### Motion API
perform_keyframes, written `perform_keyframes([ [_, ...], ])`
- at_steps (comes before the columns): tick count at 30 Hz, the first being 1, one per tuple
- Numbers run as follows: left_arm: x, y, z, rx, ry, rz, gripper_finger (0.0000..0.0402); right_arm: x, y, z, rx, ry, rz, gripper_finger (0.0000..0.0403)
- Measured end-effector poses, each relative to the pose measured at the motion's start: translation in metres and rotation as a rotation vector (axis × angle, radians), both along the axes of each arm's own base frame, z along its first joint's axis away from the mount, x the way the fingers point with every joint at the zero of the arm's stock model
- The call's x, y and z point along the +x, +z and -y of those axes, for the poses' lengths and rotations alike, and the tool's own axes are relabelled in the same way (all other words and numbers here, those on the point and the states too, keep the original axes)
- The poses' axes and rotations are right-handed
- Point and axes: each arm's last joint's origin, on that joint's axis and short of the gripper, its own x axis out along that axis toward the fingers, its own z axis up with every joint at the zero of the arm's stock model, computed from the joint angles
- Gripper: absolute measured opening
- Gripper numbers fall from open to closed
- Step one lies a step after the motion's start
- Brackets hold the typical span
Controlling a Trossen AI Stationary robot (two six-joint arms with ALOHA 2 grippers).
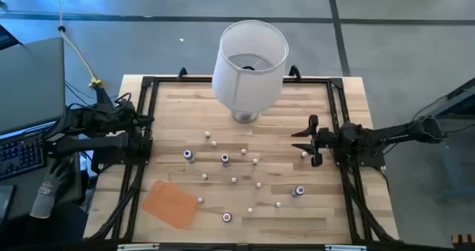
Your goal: Pick & Place food coloring
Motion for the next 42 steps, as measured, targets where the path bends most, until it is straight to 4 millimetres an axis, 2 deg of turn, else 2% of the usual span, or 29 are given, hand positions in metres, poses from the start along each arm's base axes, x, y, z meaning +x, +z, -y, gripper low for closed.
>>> perform_keyframes([
  [42,0.0,0.0,0.0,0.0,0.0,0.0,0.0018,0.0,0.0001,0.0,0.0,0.0,0.0,0.0161],
])
